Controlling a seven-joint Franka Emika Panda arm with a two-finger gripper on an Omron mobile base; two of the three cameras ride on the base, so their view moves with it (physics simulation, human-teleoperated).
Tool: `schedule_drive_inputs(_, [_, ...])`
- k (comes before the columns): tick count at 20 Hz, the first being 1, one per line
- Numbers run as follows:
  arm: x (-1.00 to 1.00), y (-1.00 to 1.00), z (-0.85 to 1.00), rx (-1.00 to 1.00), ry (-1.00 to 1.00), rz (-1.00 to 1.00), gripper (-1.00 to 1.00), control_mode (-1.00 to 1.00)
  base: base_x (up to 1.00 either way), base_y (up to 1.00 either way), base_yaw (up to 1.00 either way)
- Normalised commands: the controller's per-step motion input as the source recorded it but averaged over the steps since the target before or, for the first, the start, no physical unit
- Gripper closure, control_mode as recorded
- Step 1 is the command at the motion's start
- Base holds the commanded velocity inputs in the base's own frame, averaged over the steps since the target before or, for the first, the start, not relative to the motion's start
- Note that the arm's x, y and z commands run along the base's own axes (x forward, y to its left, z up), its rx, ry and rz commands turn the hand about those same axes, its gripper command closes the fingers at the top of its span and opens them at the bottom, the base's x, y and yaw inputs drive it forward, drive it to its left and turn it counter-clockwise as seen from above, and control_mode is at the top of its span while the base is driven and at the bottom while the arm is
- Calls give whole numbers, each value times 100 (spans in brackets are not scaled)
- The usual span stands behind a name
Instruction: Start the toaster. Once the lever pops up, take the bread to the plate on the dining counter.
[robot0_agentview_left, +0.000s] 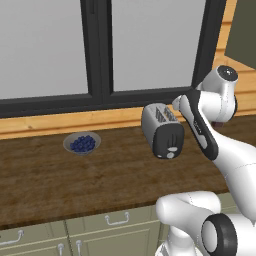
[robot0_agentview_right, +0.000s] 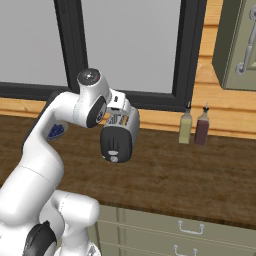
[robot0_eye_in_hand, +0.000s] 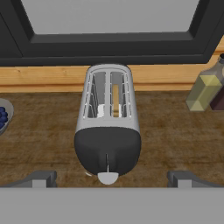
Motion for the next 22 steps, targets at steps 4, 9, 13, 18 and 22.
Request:
schedule_drive_inputs(4, [0, 0, 0, 0, 0, 0, -100, -100, 0, 0, 0])
schedule_drive_inputs(9, [0, 0, 0, 0, 0, 0, -100, -100, 0, 0, 0])
schedule_drive_inputs(13, [0, 0, 0, 0, 0, 0, -100, -100, 0, 0, 0])
schedule_drive_inputs(18, [0, 0, 0, 0, 0, 0, -100, -100, 0, 0, 0])
schedule_drive_inputs(22, [0, 0, 0, 0, 0, 0, -100, -100, 0, 0, 0])
